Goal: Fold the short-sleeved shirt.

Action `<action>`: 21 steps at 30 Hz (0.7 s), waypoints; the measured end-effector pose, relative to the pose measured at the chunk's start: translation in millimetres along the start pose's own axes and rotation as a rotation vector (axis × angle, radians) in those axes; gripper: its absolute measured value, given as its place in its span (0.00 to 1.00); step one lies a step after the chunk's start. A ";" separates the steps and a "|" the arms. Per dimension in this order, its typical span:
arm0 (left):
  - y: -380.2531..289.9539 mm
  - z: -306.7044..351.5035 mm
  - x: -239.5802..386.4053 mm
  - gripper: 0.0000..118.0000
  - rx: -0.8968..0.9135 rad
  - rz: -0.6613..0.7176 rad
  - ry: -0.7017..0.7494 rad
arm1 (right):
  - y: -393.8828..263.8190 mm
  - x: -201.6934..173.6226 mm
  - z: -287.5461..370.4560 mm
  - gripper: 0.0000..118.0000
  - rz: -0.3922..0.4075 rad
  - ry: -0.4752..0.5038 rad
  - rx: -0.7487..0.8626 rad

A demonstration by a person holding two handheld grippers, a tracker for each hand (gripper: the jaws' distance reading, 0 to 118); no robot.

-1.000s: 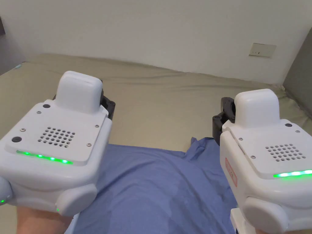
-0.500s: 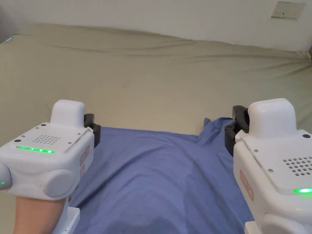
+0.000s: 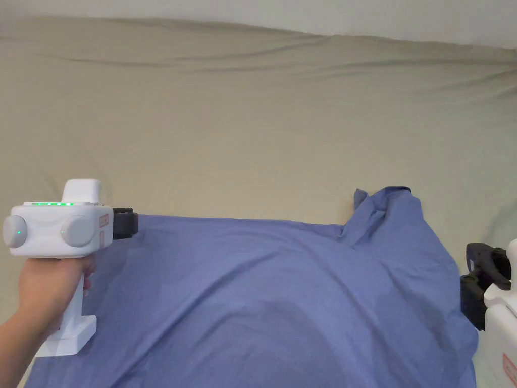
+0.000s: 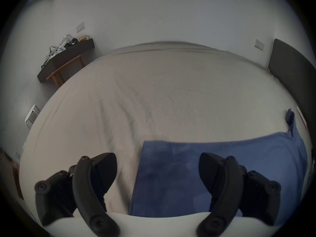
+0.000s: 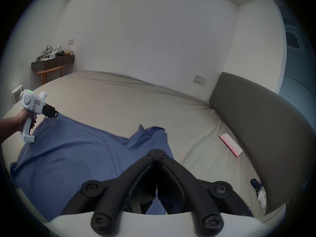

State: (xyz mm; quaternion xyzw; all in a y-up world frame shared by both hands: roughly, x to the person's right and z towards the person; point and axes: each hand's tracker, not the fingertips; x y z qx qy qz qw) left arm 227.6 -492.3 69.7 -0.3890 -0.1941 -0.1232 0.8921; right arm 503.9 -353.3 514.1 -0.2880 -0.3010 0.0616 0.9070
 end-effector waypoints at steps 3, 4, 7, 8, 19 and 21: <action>2.7 -19.4 13.5 0.55 -0.073 -0.055 0.001 | -5.2 2.0 -5.2 0.01 0.024 -0.020 -0.033; 0.0 -16.4 17.0 0.53 -0.075 -0.056 -0.046 | -6.3 1.4 -7.1 0.01 0.047 -0.029 -0.045; 4.7 -5.8 28.8 0.09 -0.055 -0.063 -0.121 | -10.1 -0.7 -9.7 0.01 0.079 -0.016 -0.051; 0.5 -4.5 37.0 0.00 -0.050 -0.075 -0.109 | -10.4 -0.8 -11.8 0.01 0.080 -0.009 -0.056; 4.8 143.1 26.4 0.00 0.267 -0.206 -0.066 | 24.8 49.7 -78.7 0.36 -0.068 0.075 -0.143; 2.1 164.7 22.3 0.00 0.294 -0.213 -0.065 | 28.3 59.7 -106.5 0.86 -0.088 0.126 -0.222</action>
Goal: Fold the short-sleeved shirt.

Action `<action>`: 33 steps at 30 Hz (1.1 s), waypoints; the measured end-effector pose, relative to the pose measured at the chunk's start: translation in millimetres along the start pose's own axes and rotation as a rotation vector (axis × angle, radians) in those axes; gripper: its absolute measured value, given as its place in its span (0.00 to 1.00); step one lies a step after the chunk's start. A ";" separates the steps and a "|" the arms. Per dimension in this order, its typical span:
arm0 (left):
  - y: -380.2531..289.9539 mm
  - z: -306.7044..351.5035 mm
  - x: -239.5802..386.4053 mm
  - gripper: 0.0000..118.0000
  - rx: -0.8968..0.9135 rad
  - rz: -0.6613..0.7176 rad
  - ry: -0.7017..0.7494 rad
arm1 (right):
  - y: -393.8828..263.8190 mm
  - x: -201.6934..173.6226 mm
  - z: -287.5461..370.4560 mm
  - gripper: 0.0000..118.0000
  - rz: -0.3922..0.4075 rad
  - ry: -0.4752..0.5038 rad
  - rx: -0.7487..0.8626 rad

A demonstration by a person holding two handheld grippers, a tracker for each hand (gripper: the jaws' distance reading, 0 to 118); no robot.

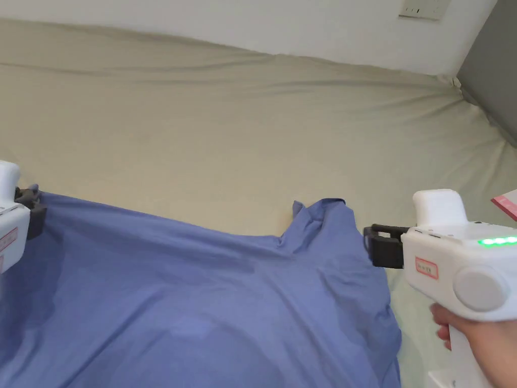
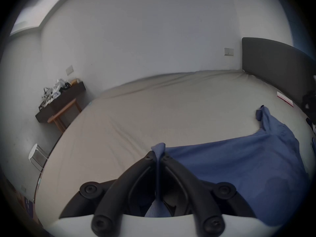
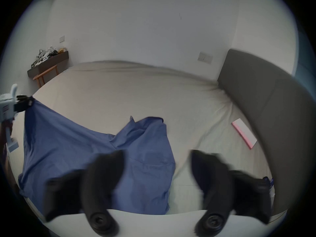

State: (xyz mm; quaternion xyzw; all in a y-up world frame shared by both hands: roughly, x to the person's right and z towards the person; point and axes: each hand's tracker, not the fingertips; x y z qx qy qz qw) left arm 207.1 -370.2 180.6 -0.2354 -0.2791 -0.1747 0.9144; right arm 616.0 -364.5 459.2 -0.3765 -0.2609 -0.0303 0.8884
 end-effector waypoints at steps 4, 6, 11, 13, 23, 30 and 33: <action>-1.8 26.7 -0.5 0.00 0.015 0.010 -0.004 | 5.6 24.3 -68.7 0.92 -0.037 0.023 -0.160; -7.1 34.1 1.2 0.00 0.021 -0.001 -0.001 | -3.1 30.8 -101.0 0.92 -0.054 -0.046 -0.200; -25.6 37.0 5.8 0.00 -0.014 -0.026 -0.004 | -24.8 37.6 -161.5 0.92 -0.048 -0.035 -0.341; -33.8 36.4 5.6 0.00 -0.030 -0.041 0.009 | -34.9 31.8 -174.9 0.92 0.009 -0.074 -0.365; -47.8 36.3 3.2 0.00 -0.065 0.013 0.010 | -29.0 -17.3 -144.0 0.05 0.238 -0.043 -0.269; -20.1 83.6 -10.7 0.00 0.029 0.016 0.062 | 12.4 -2.3 -32.4 0.05 0.135 -0.041 -0.041; -6.8 115.1 -24.0 0.00 0.106 0.036 0.091 | 29.7 9.0 38.5 0.05 0.092 -0.004 0.098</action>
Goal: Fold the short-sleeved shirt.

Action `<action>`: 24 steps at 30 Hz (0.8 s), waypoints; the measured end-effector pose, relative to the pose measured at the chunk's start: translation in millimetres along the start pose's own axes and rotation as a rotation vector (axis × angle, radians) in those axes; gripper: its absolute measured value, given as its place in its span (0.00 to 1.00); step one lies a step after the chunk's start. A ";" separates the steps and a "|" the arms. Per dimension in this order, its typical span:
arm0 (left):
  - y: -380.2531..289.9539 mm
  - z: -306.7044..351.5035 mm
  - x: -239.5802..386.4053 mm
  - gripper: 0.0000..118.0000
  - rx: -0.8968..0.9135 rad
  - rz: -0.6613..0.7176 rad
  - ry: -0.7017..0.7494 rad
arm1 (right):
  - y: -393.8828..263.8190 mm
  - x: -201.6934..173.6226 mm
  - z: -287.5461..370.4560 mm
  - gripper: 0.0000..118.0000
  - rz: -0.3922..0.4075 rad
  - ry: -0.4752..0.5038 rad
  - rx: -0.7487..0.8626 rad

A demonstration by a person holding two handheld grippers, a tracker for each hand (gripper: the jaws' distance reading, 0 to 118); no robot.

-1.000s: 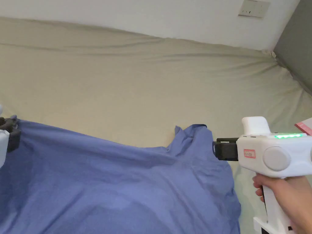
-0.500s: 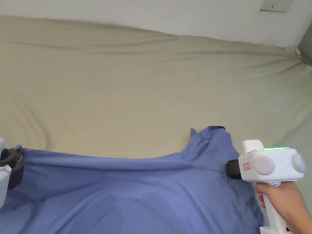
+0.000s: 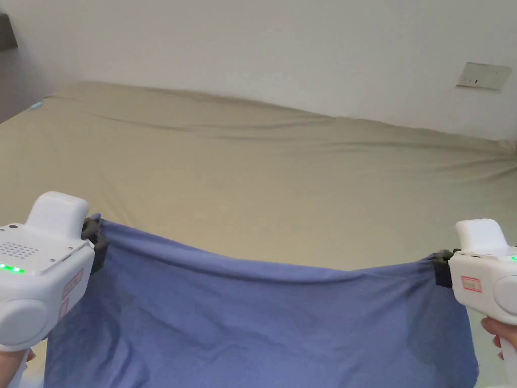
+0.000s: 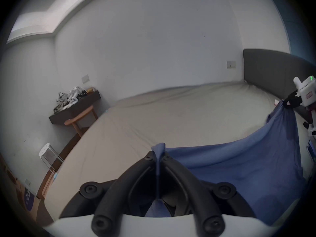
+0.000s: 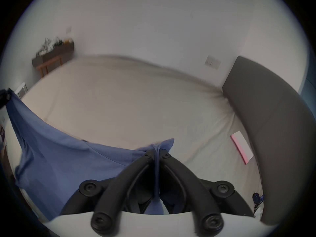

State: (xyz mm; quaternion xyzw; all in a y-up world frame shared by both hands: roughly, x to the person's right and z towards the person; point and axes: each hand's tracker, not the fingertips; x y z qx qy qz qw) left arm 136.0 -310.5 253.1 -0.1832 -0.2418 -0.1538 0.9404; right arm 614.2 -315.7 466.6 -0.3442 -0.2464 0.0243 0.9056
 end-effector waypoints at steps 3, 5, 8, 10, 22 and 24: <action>22.6 39.0 -11.8 0.00 0.074 0.014 0.022 | 14.9 7.1 71.2 0.05 -0.020 -0.022 0.128; 39.6 65.4 -22.5 0.00 0.131 0.037 0.056 | 19.8 9.5 116.1 0.05 -0.031 -0.032 0.204; 65.1 109.9 -36.7 0.00 0.220 0.060 0.075 | 27.3 6.9 180.6 0.05 0.005 -0.072 0.284; 78.3 139.9 -44.8 0.00 0.280 0.056 0.095 | 30.8 7.6 220.2 0.05 0.008 -0.097 0.363; 138.4 264.3 -68.9 0.00 0.525 0.100 0.128 | 53.0 14.1 358.3 0.05 0.017 -0.227 0.655; 149.9 273.6 -71.4 0.00 0.559 0.109 0.132 | 62.1 18.6 366.7 0.05 0.002 -0.229 0.672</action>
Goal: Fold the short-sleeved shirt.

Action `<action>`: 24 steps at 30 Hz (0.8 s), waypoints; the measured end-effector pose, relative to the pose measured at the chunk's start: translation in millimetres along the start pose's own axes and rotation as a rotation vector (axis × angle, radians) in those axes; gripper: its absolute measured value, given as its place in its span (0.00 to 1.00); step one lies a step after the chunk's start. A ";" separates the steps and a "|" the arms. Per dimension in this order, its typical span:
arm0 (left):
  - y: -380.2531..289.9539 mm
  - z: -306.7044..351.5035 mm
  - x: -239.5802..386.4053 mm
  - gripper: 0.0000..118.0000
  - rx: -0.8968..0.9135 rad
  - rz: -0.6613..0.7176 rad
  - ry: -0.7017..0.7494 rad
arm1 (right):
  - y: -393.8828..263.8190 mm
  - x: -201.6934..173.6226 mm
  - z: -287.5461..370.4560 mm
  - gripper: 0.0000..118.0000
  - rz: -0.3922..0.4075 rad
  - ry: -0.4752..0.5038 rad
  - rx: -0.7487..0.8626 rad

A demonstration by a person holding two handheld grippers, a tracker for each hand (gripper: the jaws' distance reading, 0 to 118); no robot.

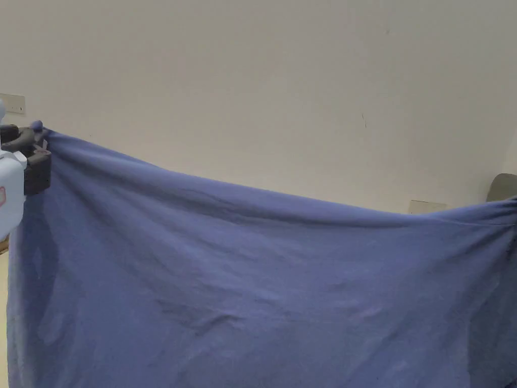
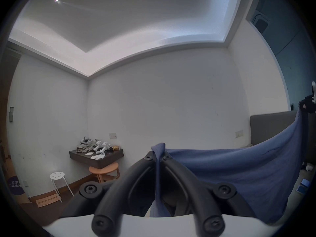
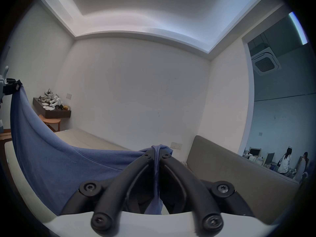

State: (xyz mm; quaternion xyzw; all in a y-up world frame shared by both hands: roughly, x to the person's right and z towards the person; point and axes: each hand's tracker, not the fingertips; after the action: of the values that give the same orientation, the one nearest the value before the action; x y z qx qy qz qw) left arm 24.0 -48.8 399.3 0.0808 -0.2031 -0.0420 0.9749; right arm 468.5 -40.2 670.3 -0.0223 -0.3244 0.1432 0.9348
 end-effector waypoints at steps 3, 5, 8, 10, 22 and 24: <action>19.0 -8.0 -0.5 0.00 0.028 -0.001 0.011 | 16.8 5.0 -2.8 0.05 0.003 -0.022 0.037; 31.5 -17.6 -0.8 0.00 0.039 -0.001 0.012 | 29.5 7.5 -8.3 0.05 0.007 -0.032 0.049; 47.4 -40.1 0.8 0.00 0.049 -0.003 0.019 | 47.5 12.2 -24.1 0.05 -0.002 -0.037 0.058; 56.0 -59.8 3.3 0.00 0.047 -0.017 0.026 | 58.5 12.2 -39.3 0.05 0.035 -0.070 0.062; 74.0 -208.7 26.4 0.00 -0.050 -0.066 0.020 | 73.3 5.9 -165.6 0.05 0.092 -0.133 -0.019; 71.8 -229.9 31.9 0.00 -0.065 -0.082 0.020 | 72.5 8.4 -186.5 0.05 0.083 -0.129 -0.029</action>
State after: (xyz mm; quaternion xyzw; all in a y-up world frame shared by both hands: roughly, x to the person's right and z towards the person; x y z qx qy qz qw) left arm 149.3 50.5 216.4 0.0578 -0.1884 -0.0877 0.9765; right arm 570.8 41.2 518.5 -0.0400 -0.3846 0.1784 0.9048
